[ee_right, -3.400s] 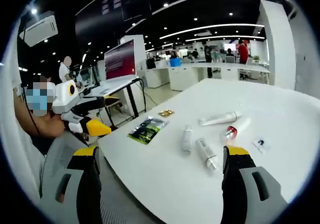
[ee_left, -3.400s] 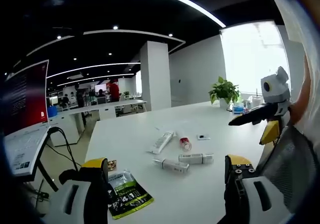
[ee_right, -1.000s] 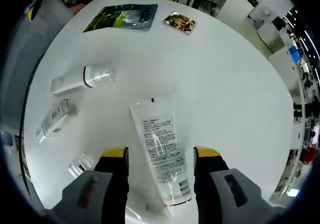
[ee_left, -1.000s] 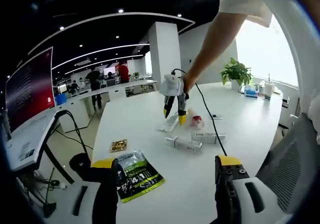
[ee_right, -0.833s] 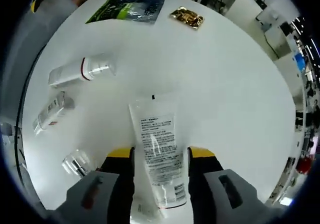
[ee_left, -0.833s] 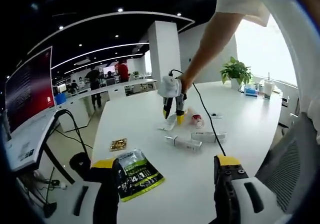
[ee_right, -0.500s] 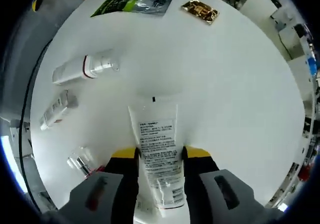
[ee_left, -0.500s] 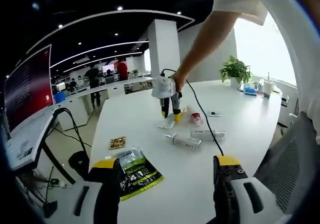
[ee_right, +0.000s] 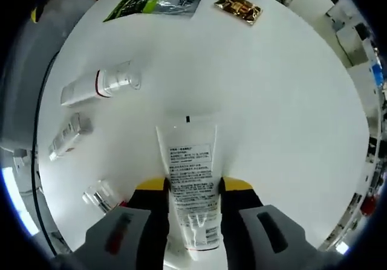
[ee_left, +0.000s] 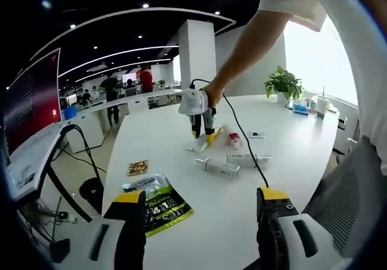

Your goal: Arrange the skincare products in the storage area until every visible bottle or jar stands upright without overlapping.

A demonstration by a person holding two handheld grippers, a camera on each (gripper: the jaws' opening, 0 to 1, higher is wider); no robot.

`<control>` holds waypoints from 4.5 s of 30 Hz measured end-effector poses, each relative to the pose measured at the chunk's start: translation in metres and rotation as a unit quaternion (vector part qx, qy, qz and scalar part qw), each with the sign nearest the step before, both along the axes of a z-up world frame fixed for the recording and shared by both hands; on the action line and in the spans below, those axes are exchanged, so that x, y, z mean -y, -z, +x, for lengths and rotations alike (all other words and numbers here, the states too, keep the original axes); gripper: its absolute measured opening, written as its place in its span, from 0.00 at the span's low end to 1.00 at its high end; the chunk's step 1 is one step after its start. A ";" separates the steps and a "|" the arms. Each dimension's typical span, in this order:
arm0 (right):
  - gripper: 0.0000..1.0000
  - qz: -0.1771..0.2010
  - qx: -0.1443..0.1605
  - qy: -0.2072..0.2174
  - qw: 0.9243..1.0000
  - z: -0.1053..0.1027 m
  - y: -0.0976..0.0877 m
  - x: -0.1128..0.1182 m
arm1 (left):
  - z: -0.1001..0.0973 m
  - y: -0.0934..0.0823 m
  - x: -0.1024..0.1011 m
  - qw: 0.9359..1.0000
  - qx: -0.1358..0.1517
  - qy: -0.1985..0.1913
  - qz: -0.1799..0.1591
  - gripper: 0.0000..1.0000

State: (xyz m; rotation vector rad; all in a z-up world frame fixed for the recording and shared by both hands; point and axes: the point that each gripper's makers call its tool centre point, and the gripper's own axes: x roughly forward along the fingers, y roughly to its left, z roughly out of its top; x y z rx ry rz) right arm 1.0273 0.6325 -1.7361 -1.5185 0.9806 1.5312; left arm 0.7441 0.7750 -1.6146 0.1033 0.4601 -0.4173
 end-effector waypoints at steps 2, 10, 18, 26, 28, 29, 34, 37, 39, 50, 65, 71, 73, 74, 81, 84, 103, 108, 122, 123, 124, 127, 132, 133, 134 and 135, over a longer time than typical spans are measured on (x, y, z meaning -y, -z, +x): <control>0.28 -0.002 0.004 -0.004 1.000 -0.002 -0.001 0.000 | 0.000 0.001 -0.001 1.000 -0.002 -0.001 0.000 0.76; 0.26 0.015 0.021 -0.005 1.000 -0.002 -0.003 0.002 | 0.001 0.000 -0.009 1.000 0.008 -0.012 0.013 0.76; 0.25 0.071 0.046 0.023 0.996 0.006 -0.024 -0.009 | 0.001 0.003 -0.009 1.000 0.005 -0.010 0.018 0.75; 0.25 0.145 0.076 0.073 0.984 0.022 -0.061 -0.024 | -0.001 0.006 -0.007 1.000 -0.001 -0.001 0.031 0.73; 0.25 0.164 0.084 0.086 0.979 0.024 -0.072 -0.026 | -0.001 0.006 -0.007 0.999 0.001 0.001 0.037 0.73; 0.25 0.171 0.087 0.089 0.977 0.025 -0.076 -0.026 | 0.000 0.004 -0.008 0.999 0.009 -0.001 0.040 0.74; 0.25 0.218 0.108 0.120 0.962 0.024 -0.106 -0.028 | 0.001 -0.004 -0.010 0.999 0.022 -0.009 0.025 0.75; 0.25 0.258 0.122 0.131 0.949 0.019 -0.132 -0.034 | 0.001 -0.001 -0.010 0.999 0.020 -0.005 0.033 0.75; 0.25 0.291 0.129 0.140 0.938 0.014 -0.153 -0.040 | 0.000 0.000 -0.011 0.999 0.018 -0.007 0.033 0.75; 0.25 0.421 0.127 0.214 0.872 -0.047 -0.225 -0.050 | -0.002 0.001 -0.003 1.000 0.010 0.008 0.024 0.78; 0.26 0.540 0.035 0.345 0.767 -0.173 -0.253 -0.035 | -0.004 -0.006 0.011 0.999 0.008 0.028 -0.024 0.87; 0.26 0.556 0.055 0.352 0.751 -0.212 -0.262 -0.021 | -0.008 -0.008 0.022 0.998 0.005 0.053 -0.028 0.89; 0.26 0.564 0.055 0.364 0.739 -0.221 -0.266 -0.012 | -0.009 -0.008 0.024 0.998 0.004 0.059 -0.029 0.89; 0.26 0.569 0.056 0.367 0.734 -0.225 -0.268 -0.008 | -0.010 -0.008 0.025 0.998 0.002 0.062 -0.029 0.89; 0.26 0.575 0.072 0.383 0.719 -0.250 -0.267 0.016 | -0.016 -0.019 0.037 0.995 0.015 0.091 -0.039 0.86; 0.26 0.589 0.067 0.390 0.704 -0.261 -0.268 0.019 | -0.022 -0.019 0.046 0.992 -0.003 0.113 -0.055 0.84; 0.27 0.636 0.008 0.383 0.670 -0.293 -0.294 0.008 | -0.009 -0.123 0.125 0.926 -0.009 0.252 -0.282 0.87; 0.27 0.650 -0.009 0.381 0.657 -0.292 -0.306 0.005 | -0.017 -0.133 0.143 0.911 -0.013 0.308 -0.275 0.87; 0.28 0.665 -0.130 0.332 0.656 -0.314 -0.328 -0.010 | -0.044 -0.155 0.169 0.849 -0.070 0.415 -0.319 0.77; 0.28 0.667 -0.137 0.328 0.655 -0.316 -0.329 -0.011 | -0.048 -0.155 0.170 0.844 -0.074 0.427 -0.317 0.73; 0.28 0.668 -0.146 0.326 0.653 -0.318 -0.331 -0.011 | -0.053 -0.155 0.171 0.839 -0.075 0.440 -0.311 0.70; 0.28 0.670 -0.183 0.316 0.646 -0.326 -0.336 -0.011 | -0.067 -0.153 0.172 0.826 -0.084 0.475 -0.292 0.55; 0.28 0.663 -0.225 0.305 0.646 -0.340 -0.334 -0.014 | -0.073 -0.152 0.173 0.819 -0.086 0.490 -0.285 0.51; 0.28 0.662 -0.228 0.304 0.647 -0.342 -0.333 -0.016 | -0.076 -0.150 0.172 0.817 -0.083 0.498 -0.279 0.50; 0.28 0.661 -0.229 0.304 0.647 -0.343 -0.332 -0.018 | -0.078 -0.149 0.172 0.815 -0.081 0.503 -0.275 0.48; 0.28 0.661 -0.229 0.304 0.647 -0.344 -0.331 -0.019 | -0.079 -0.148 0.173 0.815 -0.081 0.504 -0.274 0.45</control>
